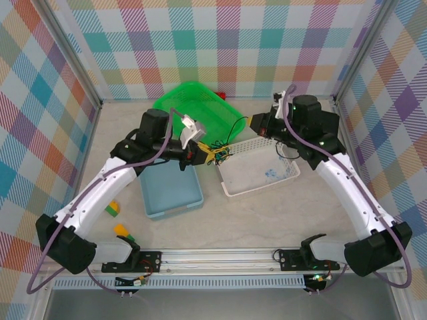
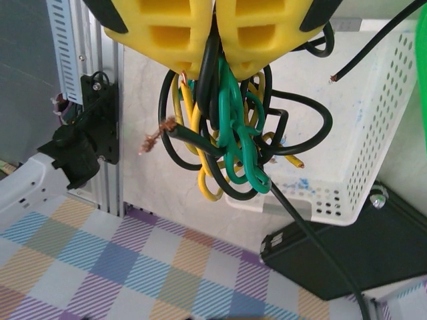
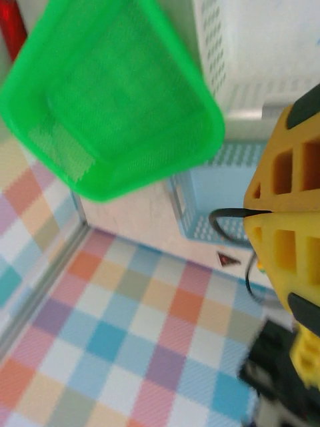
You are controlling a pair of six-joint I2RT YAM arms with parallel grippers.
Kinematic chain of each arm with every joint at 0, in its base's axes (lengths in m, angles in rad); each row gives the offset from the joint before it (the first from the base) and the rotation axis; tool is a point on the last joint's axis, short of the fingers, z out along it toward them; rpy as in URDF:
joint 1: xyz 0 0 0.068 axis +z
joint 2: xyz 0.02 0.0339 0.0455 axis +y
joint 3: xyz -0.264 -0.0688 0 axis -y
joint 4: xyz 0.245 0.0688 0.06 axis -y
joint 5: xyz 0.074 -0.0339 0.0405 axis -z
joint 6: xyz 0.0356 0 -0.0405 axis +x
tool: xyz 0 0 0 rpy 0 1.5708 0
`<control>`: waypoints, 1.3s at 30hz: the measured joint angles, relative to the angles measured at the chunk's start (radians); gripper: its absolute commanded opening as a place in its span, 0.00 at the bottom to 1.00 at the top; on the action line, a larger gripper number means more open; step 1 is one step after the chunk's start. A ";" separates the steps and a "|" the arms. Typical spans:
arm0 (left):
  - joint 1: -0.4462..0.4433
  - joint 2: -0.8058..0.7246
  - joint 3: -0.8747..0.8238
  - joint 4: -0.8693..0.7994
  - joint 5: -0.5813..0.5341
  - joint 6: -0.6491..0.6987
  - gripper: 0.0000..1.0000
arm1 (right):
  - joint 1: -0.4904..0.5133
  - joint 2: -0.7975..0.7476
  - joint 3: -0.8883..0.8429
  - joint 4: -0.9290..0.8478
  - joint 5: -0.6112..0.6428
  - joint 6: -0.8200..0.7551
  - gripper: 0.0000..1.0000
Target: Untangle the cables
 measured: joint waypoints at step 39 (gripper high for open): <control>-0.005 0.067 -0.045 0.176 0.031 -0.076 0.00 | -0.043 -0.365 -0.408 0.119 -0.418 -1.183 0.54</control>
